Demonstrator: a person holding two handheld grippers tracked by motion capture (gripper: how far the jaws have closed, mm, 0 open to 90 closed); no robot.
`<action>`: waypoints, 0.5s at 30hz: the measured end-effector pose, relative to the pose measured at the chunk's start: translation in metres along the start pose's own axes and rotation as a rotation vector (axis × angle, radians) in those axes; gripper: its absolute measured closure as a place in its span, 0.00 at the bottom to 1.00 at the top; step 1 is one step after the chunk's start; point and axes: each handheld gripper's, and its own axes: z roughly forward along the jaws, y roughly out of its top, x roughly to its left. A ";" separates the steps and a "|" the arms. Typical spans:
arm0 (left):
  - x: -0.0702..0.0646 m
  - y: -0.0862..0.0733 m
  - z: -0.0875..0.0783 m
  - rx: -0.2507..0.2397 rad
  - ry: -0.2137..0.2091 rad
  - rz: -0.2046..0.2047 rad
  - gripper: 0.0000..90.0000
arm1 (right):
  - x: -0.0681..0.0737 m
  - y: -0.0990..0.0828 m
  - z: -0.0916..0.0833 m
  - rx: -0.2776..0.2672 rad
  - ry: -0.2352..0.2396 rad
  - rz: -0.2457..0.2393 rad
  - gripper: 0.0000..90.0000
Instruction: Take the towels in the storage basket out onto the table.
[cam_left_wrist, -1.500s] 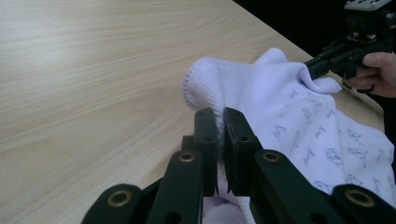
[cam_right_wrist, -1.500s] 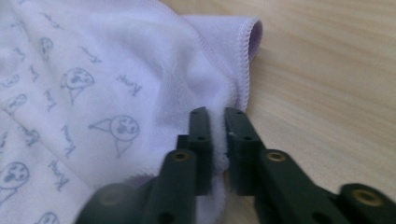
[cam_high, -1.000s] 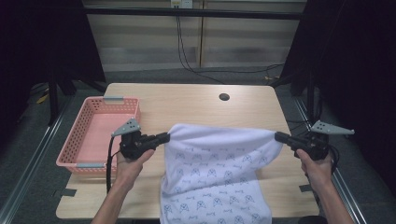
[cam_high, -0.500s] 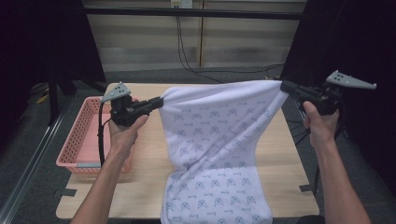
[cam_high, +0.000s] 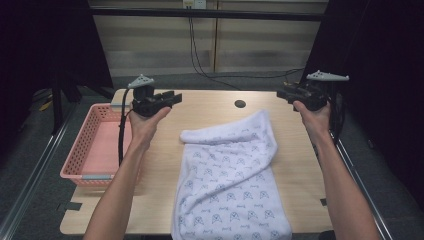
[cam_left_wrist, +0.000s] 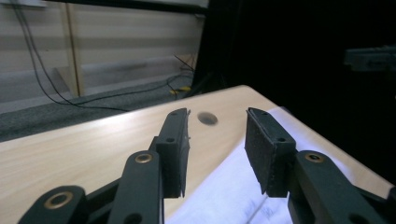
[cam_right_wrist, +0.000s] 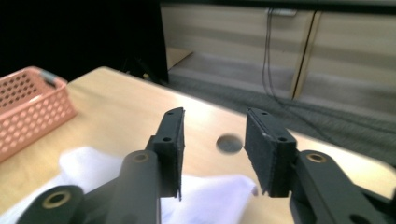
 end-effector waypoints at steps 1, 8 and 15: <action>-0.005 -0.003 -0.001 0.001 -0.020 0.001 0.67 | 0.002 -0.007 -0.002 0.019 0.005 -0.001 0.64; -0.042 -0.055 -0.019 0.092 -0.139 0.032 0.78 | 0.036 -0.075 -0.038 0.114 0.132 -0.037 0.63; -0.058 -0.135 -0.031 0.237 -0.231 -0.023 0.81 | 0.071 -0.157 -0.060 0.268 0.257 -0.021 0.67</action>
